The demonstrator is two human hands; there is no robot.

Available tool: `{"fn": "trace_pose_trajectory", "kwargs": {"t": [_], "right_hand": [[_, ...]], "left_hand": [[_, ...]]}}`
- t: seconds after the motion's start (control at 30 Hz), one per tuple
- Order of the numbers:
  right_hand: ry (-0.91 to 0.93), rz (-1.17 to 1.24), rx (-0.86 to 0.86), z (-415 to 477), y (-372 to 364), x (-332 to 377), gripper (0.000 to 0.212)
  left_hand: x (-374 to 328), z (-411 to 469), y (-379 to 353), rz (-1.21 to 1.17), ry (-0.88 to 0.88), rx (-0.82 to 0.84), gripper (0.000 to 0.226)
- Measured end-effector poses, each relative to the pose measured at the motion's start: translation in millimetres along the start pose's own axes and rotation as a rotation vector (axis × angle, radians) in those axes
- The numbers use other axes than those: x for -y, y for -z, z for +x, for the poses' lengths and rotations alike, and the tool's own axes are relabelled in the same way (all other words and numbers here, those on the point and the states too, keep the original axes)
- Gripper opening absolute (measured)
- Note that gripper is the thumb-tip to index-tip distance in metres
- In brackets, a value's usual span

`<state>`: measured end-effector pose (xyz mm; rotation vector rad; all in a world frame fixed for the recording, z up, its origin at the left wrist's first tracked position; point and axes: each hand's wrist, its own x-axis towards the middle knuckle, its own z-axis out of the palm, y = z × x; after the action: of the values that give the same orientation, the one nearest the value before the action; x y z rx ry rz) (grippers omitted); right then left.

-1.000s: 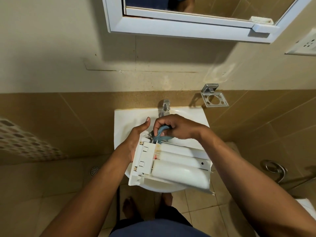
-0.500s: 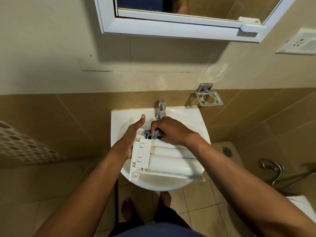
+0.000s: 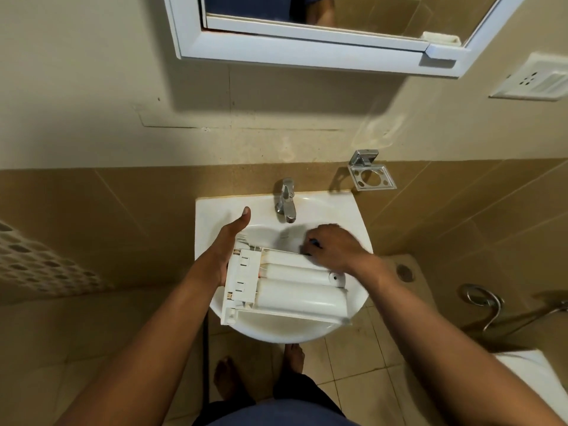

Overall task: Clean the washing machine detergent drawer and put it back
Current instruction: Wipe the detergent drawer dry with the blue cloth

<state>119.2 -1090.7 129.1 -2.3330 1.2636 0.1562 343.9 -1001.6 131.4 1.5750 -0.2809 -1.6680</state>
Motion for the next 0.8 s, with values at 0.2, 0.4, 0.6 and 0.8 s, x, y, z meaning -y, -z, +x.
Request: {"fn": "trace_pose_trajectory", "kwargs": {"t": [0.2, 0.4, 0.6, 0.8], "right_hand": [[0.262, 0.224, -0.139, 0.5, -21.3, 48.0, 0.023], [-0.076, 0.069, -0.250, -29.9, -14.1, -34.1, 0.019], [-0.166, -0.014, -0.490, -23.8, -38.5, -0.2, 0.018], [-0.162, 0.031, -0.630, -15.7, -21.5, -3.5, 0.022]], "left_hand": [[1.9, 13.5, 6.0, -0.037, 0.002, 0.017, 0.080], [5.7, 14.7, 36.9, -0.063, 0.013, -0.151, 0.093], [-0.7, 20.0, 43.3, -0.120, -0.127, -0.207, 0.055], [-3.7, 13.1, 44.6, -0.162, -0.067, -0.184, 0.060]]}}
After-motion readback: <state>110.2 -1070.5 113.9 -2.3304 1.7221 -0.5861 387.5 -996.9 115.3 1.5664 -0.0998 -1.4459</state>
